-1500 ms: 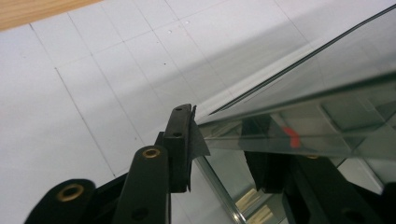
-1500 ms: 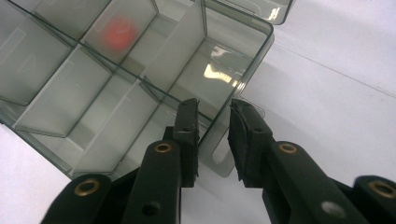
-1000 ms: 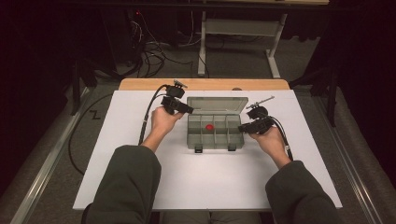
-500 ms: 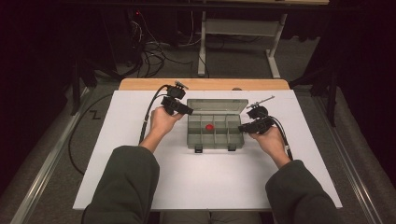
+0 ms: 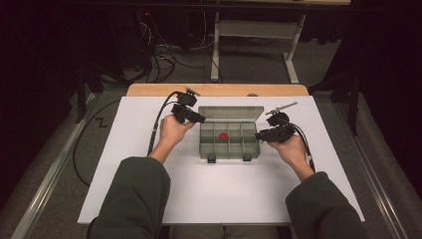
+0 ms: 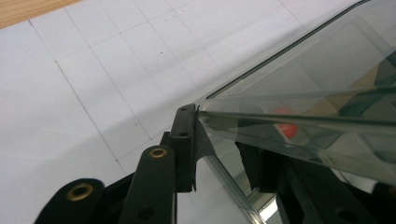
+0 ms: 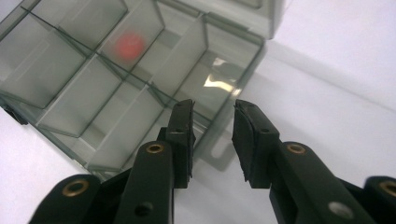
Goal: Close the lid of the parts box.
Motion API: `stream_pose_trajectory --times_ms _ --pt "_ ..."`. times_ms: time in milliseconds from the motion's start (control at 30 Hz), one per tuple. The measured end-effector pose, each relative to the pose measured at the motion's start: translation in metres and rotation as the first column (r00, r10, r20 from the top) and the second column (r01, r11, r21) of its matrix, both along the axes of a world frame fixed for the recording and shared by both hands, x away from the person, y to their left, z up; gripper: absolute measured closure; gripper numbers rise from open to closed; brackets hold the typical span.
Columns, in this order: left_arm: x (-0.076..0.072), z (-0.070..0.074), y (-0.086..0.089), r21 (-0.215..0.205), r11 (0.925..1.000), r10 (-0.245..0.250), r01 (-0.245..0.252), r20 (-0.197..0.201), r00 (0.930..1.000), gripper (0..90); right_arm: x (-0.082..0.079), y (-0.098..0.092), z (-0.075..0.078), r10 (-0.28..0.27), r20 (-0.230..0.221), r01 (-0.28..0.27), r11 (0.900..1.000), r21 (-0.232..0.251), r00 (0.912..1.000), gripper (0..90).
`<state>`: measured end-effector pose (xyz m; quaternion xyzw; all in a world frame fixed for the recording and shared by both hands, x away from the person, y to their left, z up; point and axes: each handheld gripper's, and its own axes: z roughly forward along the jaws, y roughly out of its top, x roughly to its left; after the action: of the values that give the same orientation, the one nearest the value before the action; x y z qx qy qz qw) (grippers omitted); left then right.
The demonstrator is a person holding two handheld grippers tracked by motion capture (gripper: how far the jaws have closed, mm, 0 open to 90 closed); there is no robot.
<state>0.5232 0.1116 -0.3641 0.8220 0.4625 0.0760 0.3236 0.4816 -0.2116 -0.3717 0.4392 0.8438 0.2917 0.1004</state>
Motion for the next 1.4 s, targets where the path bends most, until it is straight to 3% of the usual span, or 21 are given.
stream_pose_trajectory --times_ms 167,300,733,1200,1400 --pt "-0.003 -0.001 -0.001 0.019 0.9997 -0.012 0.012 0.002 0.9999 66.2 0.001 -0.013 0.014 -0.02 0.033 0.019 0.999 0.031 0.9993 84.3" --pt "-0.002 -0.001 -0.001 0.022 0.9996 -0.02 0.02 -0.001 0.9998 66.0 0.003 -0.014 0.025 -0.025 0.075 0.022 0.999 0.042 0.9969 89.5" --pt "-0.003 -0.003 0.0 0.027 0.999 -0.036 0.036 -0.012 0.9993 64.2 0.009 -0.005 0.033 -0.034 0.102 0.034 0.999 0.002 0.9942 90.0" --pt "-0.007 -0.006 0.003 0.021 0.9986 -0.047 0.048 -0.03 0.9984 59.9 0.007 -0.002 0.036 -0.029 0.114 0.028 1.0 0.008 0.9931 90.0" --pt "-0.011 -0.005 0.013 0.015 0.9992 -0.037 0.037 -0.039 0.9986 58.0 0.006 -0.002 0.035 -0.025 0.111 0.025 1.0 0.003 0.9935 90.0"
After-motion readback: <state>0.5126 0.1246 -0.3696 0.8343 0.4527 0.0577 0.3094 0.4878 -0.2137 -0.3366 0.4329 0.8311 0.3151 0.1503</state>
